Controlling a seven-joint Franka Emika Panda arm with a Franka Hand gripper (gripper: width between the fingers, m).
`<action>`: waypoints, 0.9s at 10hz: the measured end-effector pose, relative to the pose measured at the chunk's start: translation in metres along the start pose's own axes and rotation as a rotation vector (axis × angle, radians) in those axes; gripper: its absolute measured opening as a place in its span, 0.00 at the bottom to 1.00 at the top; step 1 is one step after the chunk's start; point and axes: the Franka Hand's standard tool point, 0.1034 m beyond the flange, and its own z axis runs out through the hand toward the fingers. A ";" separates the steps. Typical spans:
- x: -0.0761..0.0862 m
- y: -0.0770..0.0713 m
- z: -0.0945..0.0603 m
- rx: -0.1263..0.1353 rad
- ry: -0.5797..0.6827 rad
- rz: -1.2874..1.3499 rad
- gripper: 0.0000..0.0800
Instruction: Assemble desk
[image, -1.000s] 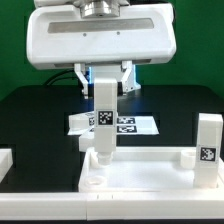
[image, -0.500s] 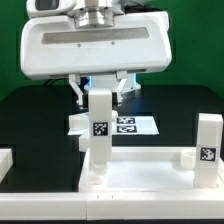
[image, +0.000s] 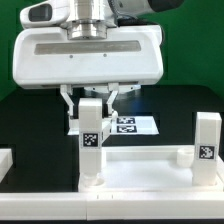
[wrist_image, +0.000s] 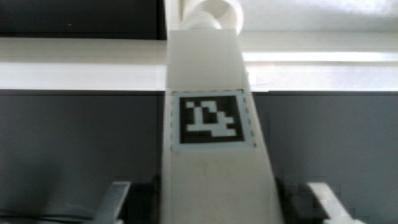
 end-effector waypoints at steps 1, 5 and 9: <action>-0.001 -0.001 0.000 -0.003 0.005 -0.001 0.36; -0.004 0.000 -0.003 -0.007 0.006 -0.001 0.36; -0.006 -0.009 -0.001 0.000 0.000 0.015 0.36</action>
Offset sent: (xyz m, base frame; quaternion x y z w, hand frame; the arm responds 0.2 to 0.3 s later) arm -0.0153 -0.0019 0.0043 -0.0041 -0.0165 -0.0016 0.9999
